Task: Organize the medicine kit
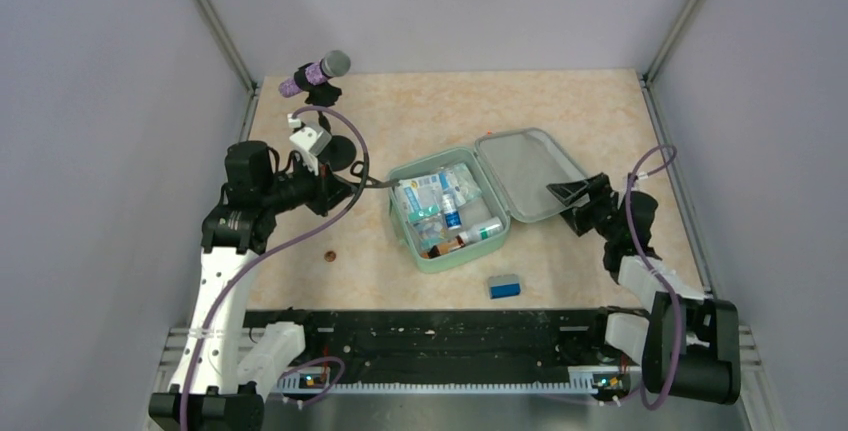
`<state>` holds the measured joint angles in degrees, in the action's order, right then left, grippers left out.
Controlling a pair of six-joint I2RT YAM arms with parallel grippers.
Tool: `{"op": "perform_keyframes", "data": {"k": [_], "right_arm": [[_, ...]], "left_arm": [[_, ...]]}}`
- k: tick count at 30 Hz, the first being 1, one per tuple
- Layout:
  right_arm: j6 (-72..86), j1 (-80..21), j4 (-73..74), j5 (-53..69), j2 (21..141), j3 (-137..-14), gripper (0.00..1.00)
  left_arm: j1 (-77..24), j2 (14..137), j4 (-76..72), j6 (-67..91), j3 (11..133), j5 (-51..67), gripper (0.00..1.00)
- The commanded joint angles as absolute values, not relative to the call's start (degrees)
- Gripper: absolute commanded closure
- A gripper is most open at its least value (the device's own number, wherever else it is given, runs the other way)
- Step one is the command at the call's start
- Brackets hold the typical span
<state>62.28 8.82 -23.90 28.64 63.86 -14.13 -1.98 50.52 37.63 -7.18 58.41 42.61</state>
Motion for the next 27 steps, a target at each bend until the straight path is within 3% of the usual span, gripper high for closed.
{"op": "perform_keyframes", "data": {"k": [1,16,22,27], "right_arm": [[54.3,10.0,-39.4,34.4,59.8,-15.2,0.22],[46.9,10.0,-49.2,42.8,53.7,-18.2,0.24],[40.9,10.0,-45.3,41.3,53.4,-24.7,0.25],[34.5,10.0,-39.2,38.6,54.1,-28.4,0.39]], "left_arm": [[-1.8,50.8,35.2,-6.5,60.8,44.6,1.0],[-3.5,53.3,34.5,-5.5,61.7,46.3,1.0],[-5.5,54.0,32.7,-4.0,61.8,47.2,1.0],[-8.0,57.6,31.8,-2.2,65.2,47.9,1.0]]}}
